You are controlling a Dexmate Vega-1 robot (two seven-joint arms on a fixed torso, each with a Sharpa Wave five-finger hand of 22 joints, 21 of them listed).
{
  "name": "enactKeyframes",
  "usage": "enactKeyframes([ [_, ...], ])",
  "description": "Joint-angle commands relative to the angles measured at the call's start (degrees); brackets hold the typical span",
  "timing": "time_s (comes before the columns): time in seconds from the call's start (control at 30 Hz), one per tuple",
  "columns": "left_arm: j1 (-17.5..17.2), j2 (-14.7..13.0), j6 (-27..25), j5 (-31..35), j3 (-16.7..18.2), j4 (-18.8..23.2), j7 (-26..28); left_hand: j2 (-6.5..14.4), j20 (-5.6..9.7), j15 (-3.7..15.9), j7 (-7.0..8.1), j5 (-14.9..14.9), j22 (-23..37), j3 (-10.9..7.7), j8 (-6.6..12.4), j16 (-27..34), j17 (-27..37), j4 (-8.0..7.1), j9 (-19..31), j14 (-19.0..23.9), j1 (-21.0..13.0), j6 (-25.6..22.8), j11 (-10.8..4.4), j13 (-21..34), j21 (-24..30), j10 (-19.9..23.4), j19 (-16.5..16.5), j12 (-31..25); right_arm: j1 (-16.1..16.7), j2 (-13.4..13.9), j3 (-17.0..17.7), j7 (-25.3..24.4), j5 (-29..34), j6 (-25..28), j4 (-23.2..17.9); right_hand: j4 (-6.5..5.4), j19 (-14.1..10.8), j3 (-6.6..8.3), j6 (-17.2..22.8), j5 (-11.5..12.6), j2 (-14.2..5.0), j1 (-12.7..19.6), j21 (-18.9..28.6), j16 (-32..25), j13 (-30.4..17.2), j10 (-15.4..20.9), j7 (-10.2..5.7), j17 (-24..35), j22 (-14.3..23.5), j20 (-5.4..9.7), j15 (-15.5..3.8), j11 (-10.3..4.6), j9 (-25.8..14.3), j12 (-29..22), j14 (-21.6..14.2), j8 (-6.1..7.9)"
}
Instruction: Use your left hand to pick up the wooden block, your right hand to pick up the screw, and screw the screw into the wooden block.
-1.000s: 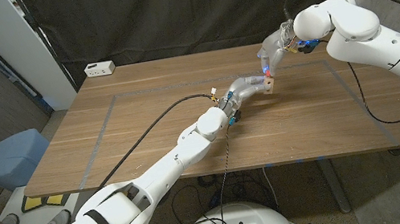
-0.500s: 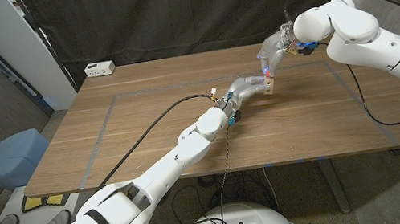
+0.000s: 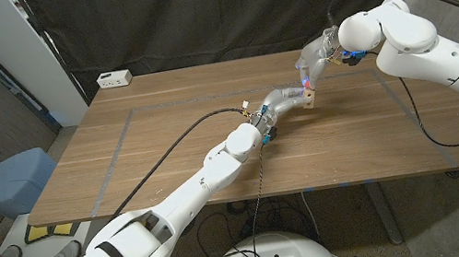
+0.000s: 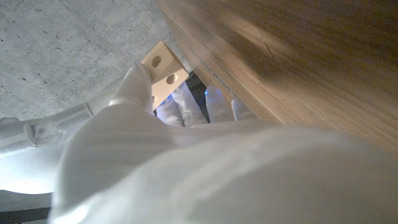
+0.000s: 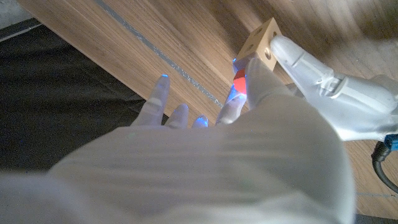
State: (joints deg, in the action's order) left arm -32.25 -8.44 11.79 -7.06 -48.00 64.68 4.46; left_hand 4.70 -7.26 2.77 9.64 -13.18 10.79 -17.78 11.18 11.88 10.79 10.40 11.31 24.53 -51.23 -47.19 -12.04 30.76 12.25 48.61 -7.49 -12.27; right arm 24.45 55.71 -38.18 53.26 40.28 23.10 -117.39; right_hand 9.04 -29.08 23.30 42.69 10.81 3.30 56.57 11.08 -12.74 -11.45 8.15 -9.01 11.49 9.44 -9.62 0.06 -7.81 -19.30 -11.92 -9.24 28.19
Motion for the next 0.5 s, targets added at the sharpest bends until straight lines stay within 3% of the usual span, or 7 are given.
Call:
enactKeyframes([
  [0.03, -0.09, 0.07, -0.04, 0.17, -0.09, 0.11, 0.12, 0.39, 0.06, 2.67, 0.08, -0.43, 0.28, -2.03, 0.38, 0.27, 0.1, -1.56, 0.22, 0.21, -0.51, -0.73, -0.29, 0.22, 0.41, 0.32, 0.2, -0.42, 0.39, 0.33, 0.36, -0.92, -0.3, 0.12, -0.33, -0.19, -0.83, 0.16, 0.99, 0.13, -0.46, 0.33, 0.24, -0.46, -0.15, 1.01, 0.04, 0.18, 0.25, 0.01, -0.18, -0.18, -0.35, -0.62, -0.77, 0.65],
  [0.5, 0.34, 0.37, 0.03, 0.05, -0.1, -0.68, -0.11, 0.46, 0.01, 2.68, -0.03, -0.43, 0.28, -2.08, 0.32, 0.29, 0.12, -1.58, 0.22, 0.19, -0.49, -0.59, -0.29, 0.22, 0.41, 0.22, 0.21, -0.38, 0.86, 0.18, 0.48, -2.62, -0.41, 0.76, 0.1, -0.24, -2.38, -0.3, 3.69, 0.03, -0.76, 0.38, 0.41, -0.92, -0.08, 3.88, 1.22, 0.02, 0.23, 0.95, -1.24, -0.62, -0.53, -1.05, -2.67, 2.35],
])
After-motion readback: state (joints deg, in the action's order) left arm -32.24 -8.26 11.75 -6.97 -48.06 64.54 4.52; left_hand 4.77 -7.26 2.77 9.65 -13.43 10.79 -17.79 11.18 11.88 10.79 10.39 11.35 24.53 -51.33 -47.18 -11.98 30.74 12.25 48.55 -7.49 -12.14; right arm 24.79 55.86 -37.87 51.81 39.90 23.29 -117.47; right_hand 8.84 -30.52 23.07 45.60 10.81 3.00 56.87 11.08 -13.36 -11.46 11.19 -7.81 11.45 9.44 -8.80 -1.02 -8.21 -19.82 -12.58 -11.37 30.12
